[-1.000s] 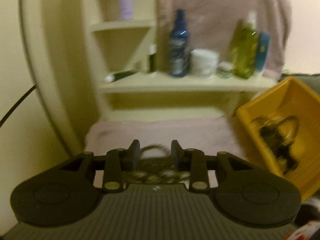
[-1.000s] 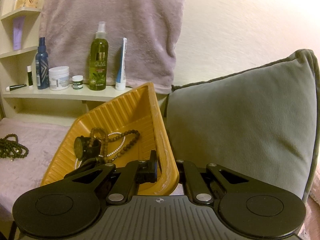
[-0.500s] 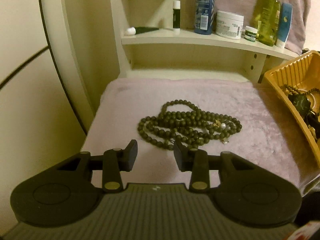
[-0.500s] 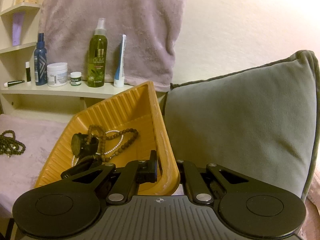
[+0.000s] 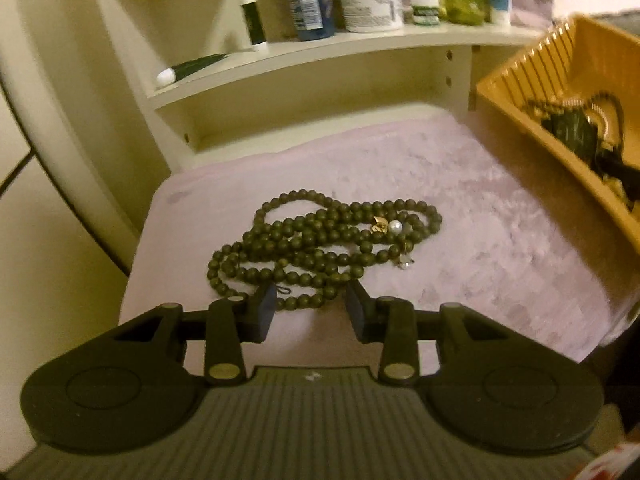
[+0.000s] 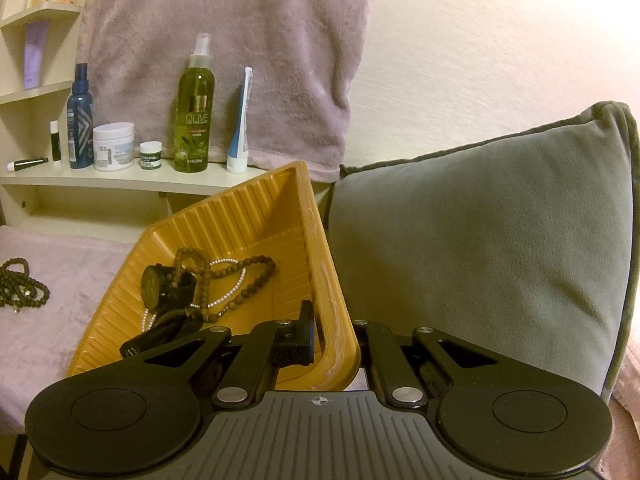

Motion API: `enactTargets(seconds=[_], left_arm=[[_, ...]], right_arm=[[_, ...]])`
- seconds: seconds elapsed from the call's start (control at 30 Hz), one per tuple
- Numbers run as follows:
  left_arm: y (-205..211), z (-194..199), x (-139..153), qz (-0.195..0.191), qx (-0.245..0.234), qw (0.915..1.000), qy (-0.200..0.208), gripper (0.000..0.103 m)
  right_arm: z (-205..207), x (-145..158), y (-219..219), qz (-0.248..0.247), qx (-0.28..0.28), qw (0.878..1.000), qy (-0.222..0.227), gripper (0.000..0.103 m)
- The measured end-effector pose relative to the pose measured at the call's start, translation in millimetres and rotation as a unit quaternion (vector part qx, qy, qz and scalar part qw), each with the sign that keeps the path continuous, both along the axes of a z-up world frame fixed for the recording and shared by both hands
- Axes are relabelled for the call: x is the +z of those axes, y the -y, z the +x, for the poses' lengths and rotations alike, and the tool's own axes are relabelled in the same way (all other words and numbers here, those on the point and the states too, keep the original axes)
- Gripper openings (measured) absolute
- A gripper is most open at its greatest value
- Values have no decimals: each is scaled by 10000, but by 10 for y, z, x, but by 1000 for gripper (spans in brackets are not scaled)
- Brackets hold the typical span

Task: Organize jewelry
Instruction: 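Lower the left gripper onto the remaining bead bracelets and grasp one, then lift the long bead strand with the left gripper toward the tray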

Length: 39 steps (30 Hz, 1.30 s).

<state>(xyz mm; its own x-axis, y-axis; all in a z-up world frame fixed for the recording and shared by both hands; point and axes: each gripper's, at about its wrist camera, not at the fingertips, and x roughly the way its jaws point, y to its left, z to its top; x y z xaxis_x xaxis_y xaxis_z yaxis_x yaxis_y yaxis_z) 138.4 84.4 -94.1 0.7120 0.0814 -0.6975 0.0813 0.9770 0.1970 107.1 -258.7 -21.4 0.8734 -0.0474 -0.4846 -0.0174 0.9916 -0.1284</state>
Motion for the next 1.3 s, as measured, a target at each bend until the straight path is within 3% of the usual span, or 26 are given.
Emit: enactTargets(seconds=[0.13,0.43,0.73,1.03,1.3], left_arm=[[-8,40,13,185,-122,9997,-100,6],[-184,-30,381,85,-39,9994,323,6],[-330,7,1230,-42,-239,9931,1146,6],[-119,122,2112,-57,-730,9785,1927,6],[252,175,2809,19,-1298,9572,2586,6]], right_arm=[[4,1,4,7,-1,10000,-2,6],[0,5,-1,4,13,10000,18,6],[-32,22,-25,10,37,10000,67,6],[-43,28,-45,18,41,9999,101,6],[-45,32,-51,23,42,9999,108,6]])
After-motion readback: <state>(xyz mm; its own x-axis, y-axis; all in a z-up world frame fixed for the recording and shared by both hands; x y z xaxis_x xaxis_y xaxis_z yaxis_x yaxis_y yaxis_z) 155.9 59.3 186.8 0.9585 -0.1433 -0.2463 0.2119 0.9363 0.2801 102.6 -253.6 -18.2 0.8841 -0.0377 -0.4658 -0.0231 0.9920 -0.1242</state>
